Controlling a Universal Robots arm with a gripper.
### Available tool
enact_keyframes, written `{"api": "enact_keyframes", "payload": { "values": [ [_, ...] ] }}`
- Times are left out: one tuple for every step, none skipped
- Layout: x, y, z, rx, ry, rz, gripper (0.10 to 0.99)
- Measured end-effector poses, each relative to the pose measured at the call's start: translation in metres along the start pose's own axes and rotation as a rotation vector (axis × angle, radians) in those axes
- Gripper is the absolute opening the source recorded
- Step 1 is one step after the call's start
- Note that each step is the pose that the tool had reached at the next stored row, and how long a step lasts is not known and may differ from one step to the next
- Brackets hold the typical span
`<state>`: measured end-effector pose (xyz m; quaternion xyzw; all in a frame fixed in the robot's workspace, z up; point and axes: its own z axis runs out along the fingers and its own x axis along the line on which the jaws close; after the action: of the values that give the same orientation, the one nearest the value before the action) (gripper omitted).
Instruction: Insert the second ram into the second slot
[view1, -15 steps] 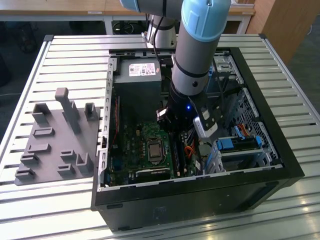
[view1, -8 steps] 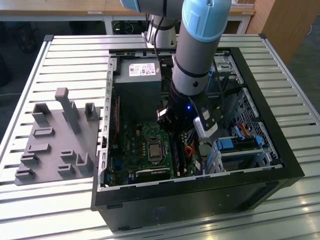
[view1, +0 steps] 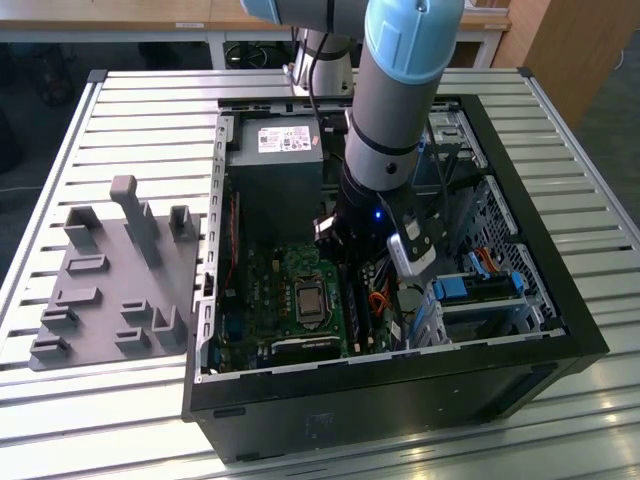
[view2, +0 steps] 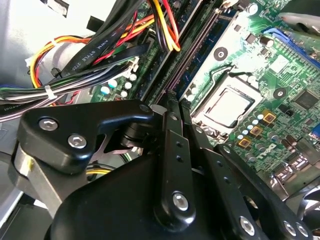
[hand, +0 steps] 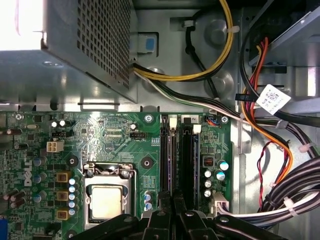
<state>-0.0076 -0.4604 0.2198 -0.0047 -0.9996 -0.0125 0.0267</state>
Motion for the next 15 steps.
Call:
{"api": "enact_keyframes", "payload": {
  "values": [
    [-0.0001, -0.0001, 0.0000, -0.001, 0.0000, 0.002, 0.137],
    [-0.0005, -0.0002, 0.0000, -0.001, 0.0001, 0.004, 0.137],
    [-0.0009, -0.0003, 0.0000, -0.001, 0.0002, 0.007, 0.137],
    [-0.0013, -0.0003, 0.0000, -0.002, 0.0001, 0.010, 0.137],
    [-0.0017, -0.0004, -0.0001, -0.002, 0.0001, 0.013, 0.137],
    [-0.0018, -0.0004, -0.0001, -0.002, 0.0000, 0.015, 0.137],
    [-0.0018, -0.0004, -0.0001, -0.002, 0.0000, 0.016, 0.137],
    [-0.0018, -0.0004, 0.0000, -0.002, 0.0000, 0.016, 0.137],
    [-0.0019, -0.0004, 0.0000, -0.002, -0.0001, 0.016, 0.137],
    [-0.0019, -0.0004, 0.0000, -0.002, 0.0000, 0.016, 0.137],
    [-0.0019, -0.0004, 0.0002, -0.002, 0.0000, 0.016, 0.137],
    [-0.0019, -0.0004, 0.0003, -0.002, 0.0000, 0.016, 0.137],
    [-0.0019, -0.0004, 0.0003, -0.002, 0.0000, 0.016, 0.137],
    [-0.0019, -0.0004, 0.0003, -0.002, 0.0000, 0.016, 0.137],
    [-0.0019, -0.0004, 0.0003, -0.002, 0.0000, 0.016, 0.137]
  ]
}}
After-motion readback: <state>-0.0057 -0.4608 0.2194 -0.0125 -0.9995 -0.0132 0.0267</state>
